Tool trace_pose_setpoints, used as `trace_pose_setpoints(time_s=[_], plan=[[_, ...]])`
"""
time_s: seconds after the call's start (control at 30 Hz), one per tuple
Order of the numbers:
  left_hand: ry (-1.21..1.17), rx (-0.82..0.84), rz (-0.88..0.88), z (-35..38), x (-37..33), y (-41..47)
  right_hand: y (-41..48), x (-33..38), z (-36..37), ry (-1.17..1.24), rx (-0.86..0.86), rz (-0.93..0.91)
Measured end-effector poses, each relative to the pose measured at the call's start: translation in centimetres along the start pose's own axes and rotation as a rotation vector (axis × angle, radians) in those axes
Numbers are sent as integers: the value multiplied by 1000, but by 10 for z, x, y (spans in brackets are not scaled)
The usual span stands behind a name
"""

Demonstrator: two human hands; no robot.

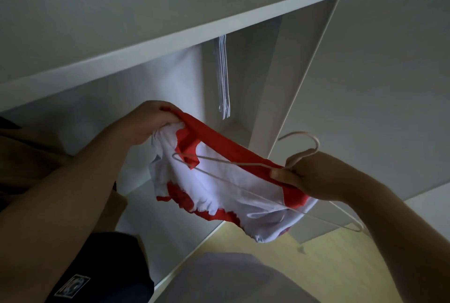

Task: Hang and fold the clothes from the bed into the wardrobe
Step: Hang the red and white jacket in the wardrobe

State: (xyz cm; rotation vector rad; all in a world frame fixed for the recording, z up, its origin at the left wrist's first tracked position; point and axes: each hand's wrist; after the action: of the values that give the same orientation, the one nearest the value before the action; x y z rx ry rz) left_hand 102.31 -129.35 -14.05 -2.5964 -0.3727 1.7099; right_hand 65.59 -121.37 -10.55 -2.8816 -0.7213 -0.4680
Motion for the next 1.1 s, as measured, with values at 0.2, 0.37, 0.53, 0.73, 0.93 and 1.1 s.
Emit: trace_pose_setpoints(time_s=[0.2,0.37,0.53,0.73,0.93,1.1], plan=[[334,-246,160,28,-21,-28,17,0,19,-48,-167,34],[418,-225,241,55,-33,-62,28,14,24,-163,-259,95],[351,-151,210,79,-22,-90,35,29,24,-249,-341,157],[297,-232,204,59,-30,-82,37,38,30,-204,-388,246],[12,214,286,87,-43,-102,44,51,39,-77,-532,174],[-616,453,-83,74,-29,-85,38,42,40,38,-565,62]])
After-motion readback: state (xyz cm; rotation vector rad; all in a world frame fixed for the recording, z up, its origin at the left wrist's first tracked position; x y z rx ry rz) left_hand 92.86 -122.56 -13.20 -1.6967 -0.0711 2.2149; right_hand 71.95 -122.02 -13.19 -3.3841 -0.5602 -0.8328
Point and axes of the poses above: each hand's wrist, its own y-axis towards the middle knuckle, its own z-axis out of the palm, x = y × z, and after that the axes turned 11 degrees about -x, right-handed
